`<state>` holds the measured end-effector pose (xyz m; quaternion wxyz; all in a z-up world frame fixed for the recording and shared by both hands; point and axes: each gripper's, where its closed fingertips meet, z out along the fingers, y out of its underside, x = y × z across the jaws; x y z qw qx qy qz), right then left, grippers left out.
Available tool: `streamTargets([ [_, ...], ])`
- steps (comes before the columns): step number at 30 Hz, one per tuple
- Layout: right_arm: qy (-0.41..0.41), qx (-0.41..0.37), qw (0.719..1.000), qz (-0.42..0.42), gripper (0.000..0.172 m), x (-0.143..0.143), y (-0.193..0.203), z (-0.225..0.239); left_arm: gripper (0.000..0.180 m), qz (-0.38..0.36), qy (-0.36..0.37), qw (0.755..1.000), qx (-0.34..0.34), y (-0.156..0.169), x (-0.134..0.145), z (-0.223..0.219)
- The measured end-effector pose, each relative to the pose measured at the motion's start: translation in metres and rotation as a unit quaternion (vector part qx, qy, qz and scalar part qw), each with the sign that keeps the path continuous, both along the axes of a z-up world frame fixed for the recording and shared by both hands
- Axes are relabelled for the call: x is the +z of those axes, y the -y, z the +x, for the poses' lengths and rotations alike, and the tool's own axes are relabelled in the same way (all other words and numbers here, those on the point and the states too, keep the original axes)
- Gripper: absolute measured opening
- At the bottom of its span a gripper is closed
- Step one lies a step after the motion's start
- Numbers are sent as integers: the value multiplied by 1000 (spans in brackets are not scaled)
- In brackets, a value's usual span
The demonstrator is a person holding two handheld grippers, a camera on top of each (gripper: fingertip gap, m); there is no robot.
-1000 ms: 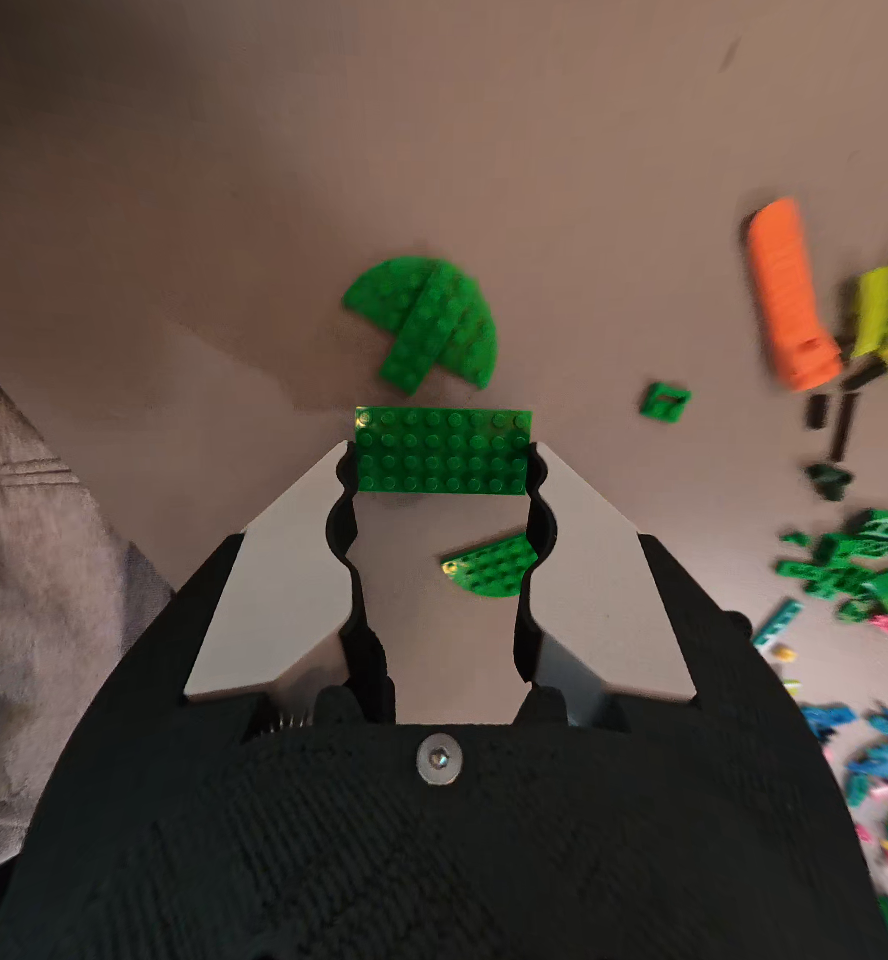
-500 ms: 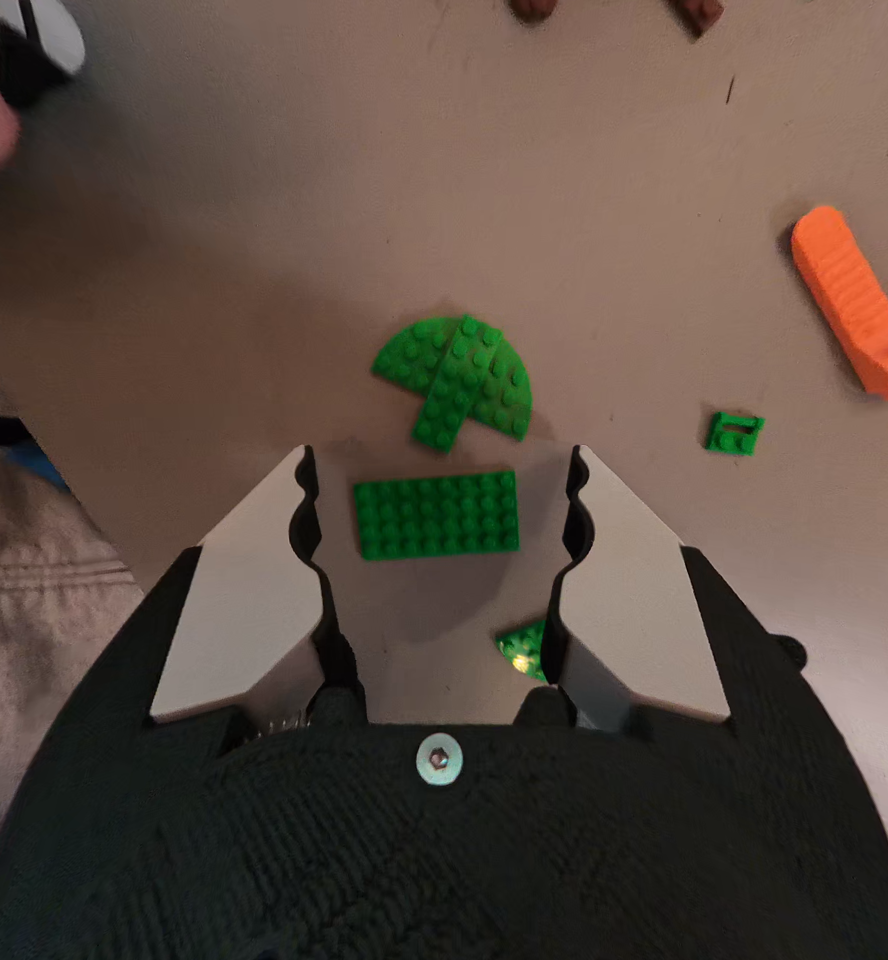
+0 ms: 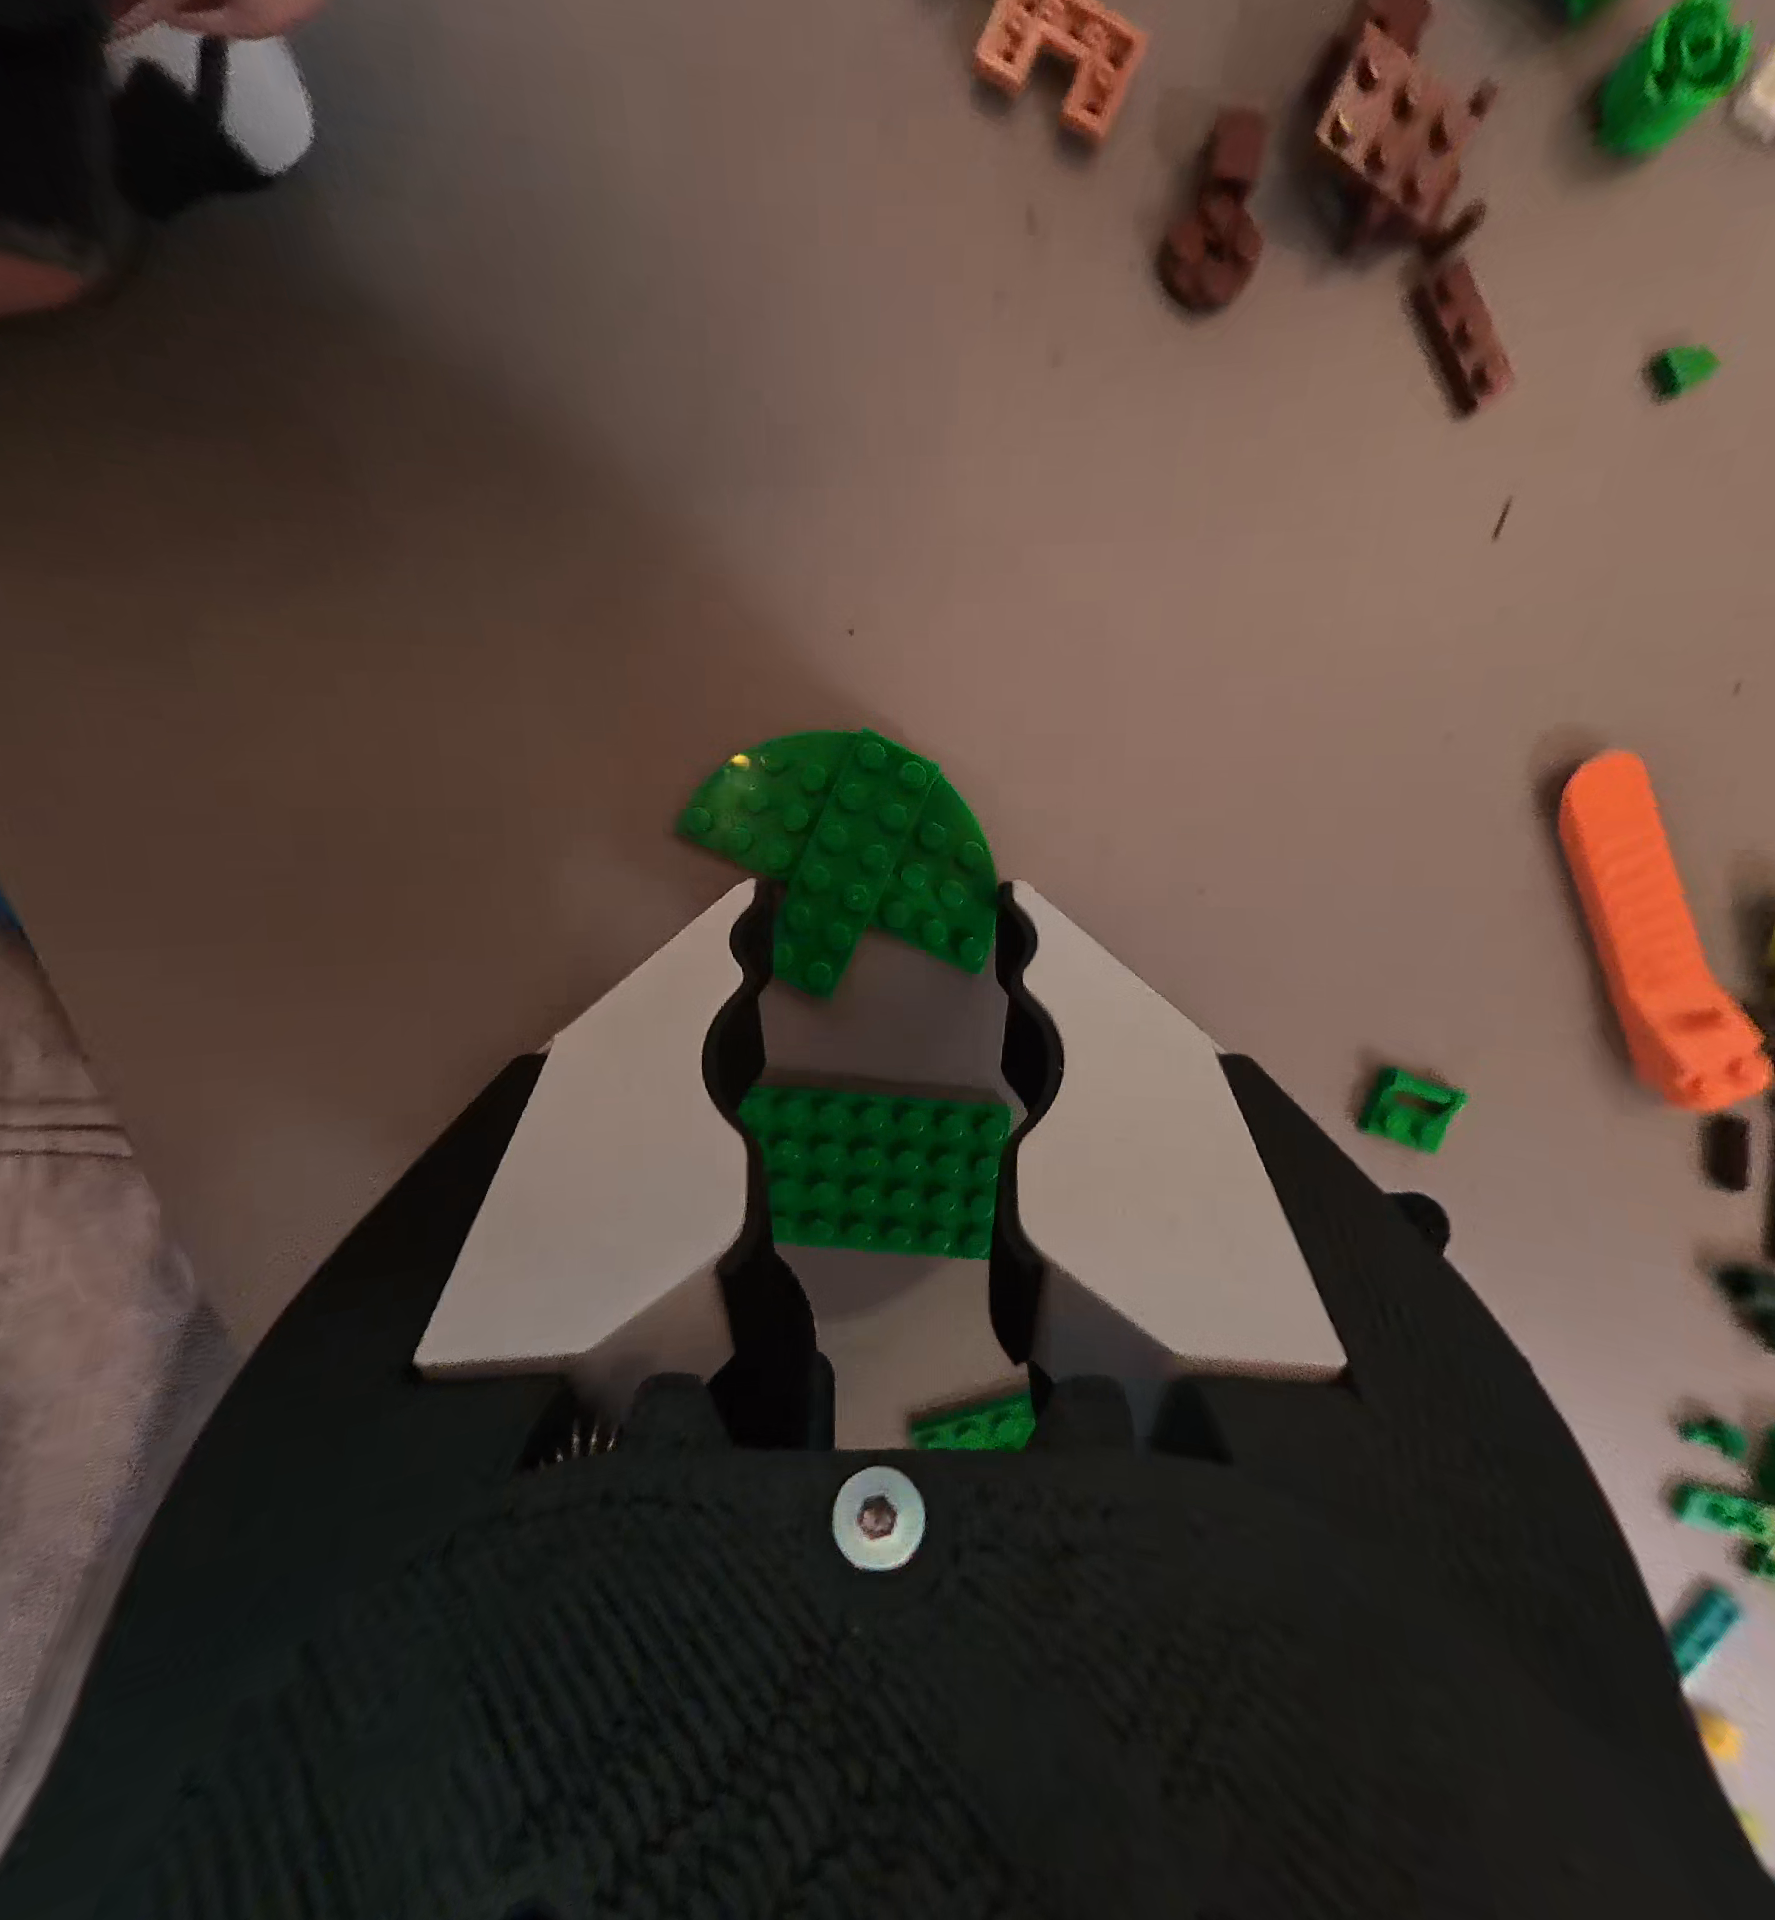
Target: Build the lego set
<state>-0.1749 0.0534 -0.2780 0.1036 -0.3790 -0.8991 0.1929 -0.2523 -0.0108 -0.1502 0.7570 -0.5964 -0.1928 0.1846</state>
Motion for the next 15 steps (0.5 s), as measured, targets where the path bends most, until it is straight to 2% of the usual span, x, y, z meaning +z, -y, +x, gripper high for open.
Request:
streamTargets([
  [3, -17, 31, 999, 18, 43, 1, -2, -1, 0, -1, -4, 1000, -2, 0, 0, 1],
  [8, 43, -55, 998, -5, 50, -1, -8, 12, 0, -1, -1, 1000, -6, -2, 0, 1],
  [10, 52, -64, 996, -20, 49, 0, -5, 15, 0, -2, 1, 1000, -7, -2, -1, 1],
  [13, 35, -57, 998, 4, 40, -1, -7, 14, 0, -4, 0, 1000, -8, -3, -1, 1],
  [15, 23, -32, 999, 2, 21, -1, -1, 14, 0, -5, 1, 1000, -10, -3, -2, 2],
])
